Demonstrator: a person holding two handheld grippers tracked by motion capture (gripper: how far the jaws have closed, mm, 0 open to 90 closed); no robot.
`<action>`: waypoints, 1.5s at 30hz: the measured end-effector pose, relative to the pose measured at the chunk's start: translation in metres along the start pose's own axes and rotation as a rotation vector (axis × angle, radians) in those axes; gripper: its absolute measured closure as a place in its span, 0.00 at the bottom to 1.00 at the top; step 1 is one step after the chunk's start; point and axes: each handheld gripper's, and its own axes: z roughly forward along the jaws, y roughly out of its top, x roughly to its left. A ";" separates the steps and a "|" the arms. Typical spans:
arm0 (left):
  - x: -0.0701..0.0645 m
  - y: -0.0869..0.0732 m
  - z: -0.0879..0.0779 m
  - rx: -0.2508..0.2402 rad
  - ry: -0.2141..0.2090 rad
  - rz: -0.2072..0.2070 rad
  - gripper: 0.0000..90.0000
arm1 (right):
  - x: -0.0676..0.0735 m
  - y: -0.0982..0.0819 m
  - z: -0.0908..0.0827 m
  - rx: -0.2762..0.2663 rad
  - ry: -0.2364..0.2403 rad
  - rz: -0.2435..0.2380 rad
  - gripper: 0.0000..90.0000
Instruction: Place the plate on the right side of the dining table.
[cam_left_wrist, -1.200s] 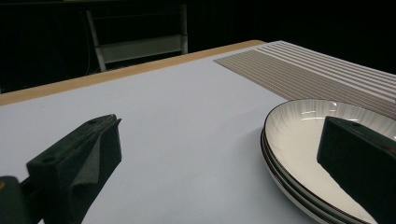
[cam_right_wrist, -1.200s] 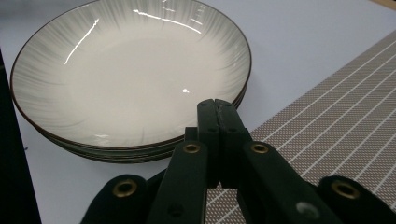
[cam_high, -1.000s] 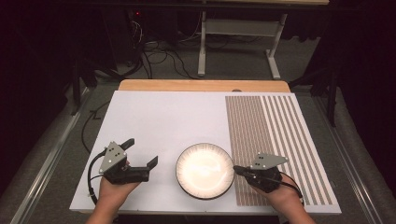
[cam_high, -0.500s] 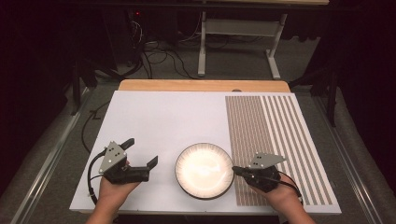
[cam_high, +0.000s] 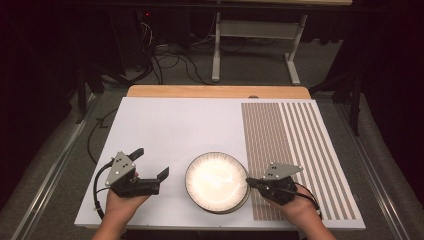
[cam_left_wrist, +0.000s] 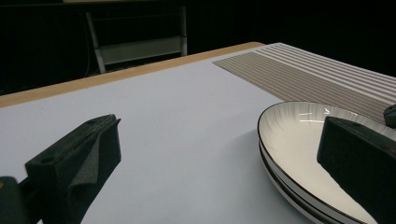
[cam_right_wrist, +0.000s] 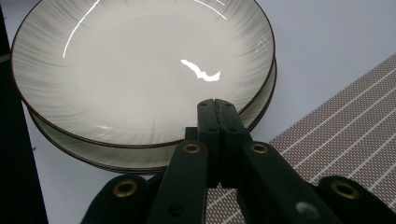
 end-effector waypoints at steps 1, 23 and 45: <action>0.000 0.000 0.000 -0.001 -0.001 0.000 0.00 | 0.000 0.000 0.001 0.001 0.006 0.006 1.00; -0.001 0.002 -0.002 -0.006 -0.002 0.001 0.00 | 0.005 0.008 0.018 0.012 0.046 0.008 1.00; -0.003 0.004 -0.002 -0.013 -0.026 -0.011 0.00 | 0.019 0.020 0.042 0.028 0.078 -0.020 1.00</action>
